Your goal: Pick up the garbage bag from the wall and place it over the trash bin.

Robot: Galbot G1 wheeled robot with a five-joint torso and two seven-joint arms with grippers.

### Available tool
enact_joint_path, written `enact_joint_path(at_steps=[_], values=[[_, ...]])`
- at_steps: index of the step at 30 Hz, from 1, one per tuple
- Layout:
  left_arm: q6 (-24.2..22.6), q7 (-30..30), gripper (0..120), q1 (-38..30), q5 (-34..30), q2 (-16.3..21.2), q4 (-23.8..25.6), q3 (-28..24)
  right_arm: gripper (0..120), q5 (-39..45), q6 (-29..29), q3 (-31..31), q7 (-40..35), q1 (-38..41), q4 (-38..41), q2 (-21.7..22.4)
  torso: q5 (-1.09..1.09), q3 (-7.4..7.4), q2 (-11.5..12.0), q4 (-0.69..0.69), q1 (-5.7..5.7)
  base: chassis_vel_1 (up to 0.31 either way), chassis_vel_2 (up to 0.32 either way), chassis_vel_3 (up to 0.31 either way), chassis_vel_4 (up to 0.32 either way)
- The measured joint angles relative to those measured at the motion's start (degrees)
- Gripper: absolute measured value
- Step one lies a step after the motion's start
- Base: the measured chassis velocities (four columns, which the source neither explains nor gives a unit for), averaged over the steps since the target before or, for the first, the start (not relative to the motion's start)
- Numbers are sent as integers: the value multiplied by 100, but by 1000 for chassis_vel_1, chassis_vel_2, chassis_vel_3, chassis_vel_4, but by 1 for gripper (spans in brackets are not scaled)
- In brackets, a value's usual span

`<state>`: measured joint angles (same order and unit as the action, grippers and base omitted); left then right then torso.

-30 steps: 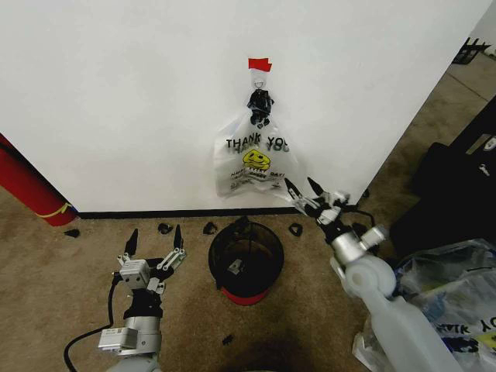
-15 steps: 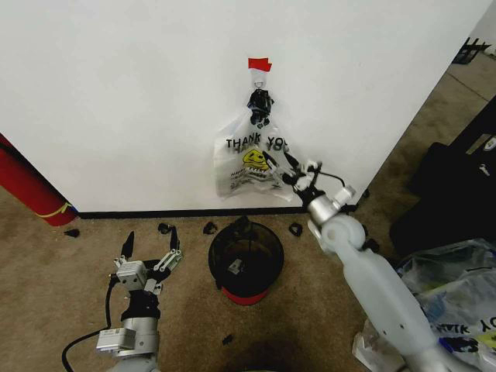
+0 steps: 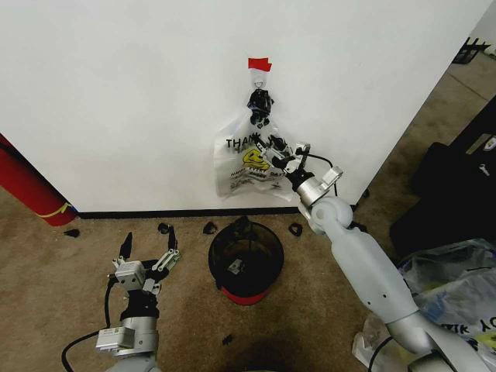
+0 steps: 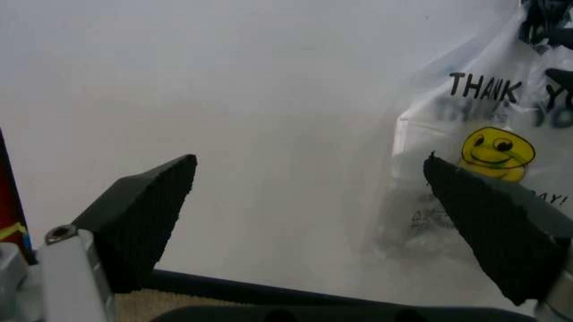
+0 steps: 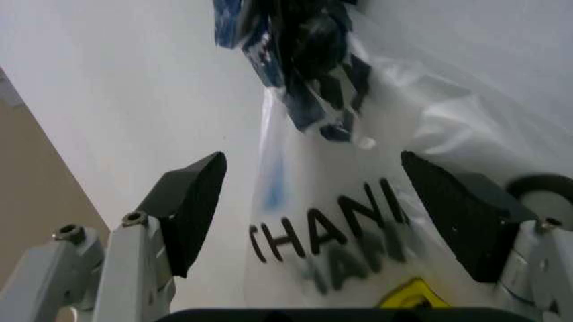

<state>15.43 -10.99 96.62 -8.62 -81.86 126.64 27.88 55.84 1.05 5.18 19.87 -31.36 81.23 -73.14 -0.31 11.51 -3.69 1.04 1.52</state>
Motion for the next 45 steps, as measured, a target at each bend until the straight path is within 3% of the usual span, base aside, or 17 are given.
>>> enact_joint_path(at_steps=[6, 18, 28, 38, 40, 45], values=[[4, -1, 100, 16, -3, 4, 4, 20, 72, -15, -5, 139, 22, 128, -141, -216, 0, 0, 0, 0, 0, 0, 0, 0, 0], [14, -1, 100, 1, -49, 27, 16, 7, 51, -68, -5, 155, 115, 201, -214, -208, 0, 0, 0, 0, 0, 0, 0, 0, 0], [22, 10, 99, 92, -59, 11, 118, 13, 49, -69, -13, 151, 176, 304, -307, -118, 1, 0, 0, 0, 0, 0, 0, 0, 0], [72, 21, 99, 276, -17, -88, 381, -14, 14, -107, -18, 72, 189, 467, -470, -94, 2, 0, 0, 0, 0, 0, 0, 0, 0], [98, 21, 99, 299, -15, -87, 387, -7, 2, -108, -17, 62, 190, 525, -510, -100, 0, 0, 0, 0, 0, 0, 0, 0, 0], [118, 22, 99, 306, -15, -90, 388, -12, 0, -110, -16, 18, 189, 642, -586, -105, 0, 0, 0, 0, 0, 0, 0, 0, 0]])
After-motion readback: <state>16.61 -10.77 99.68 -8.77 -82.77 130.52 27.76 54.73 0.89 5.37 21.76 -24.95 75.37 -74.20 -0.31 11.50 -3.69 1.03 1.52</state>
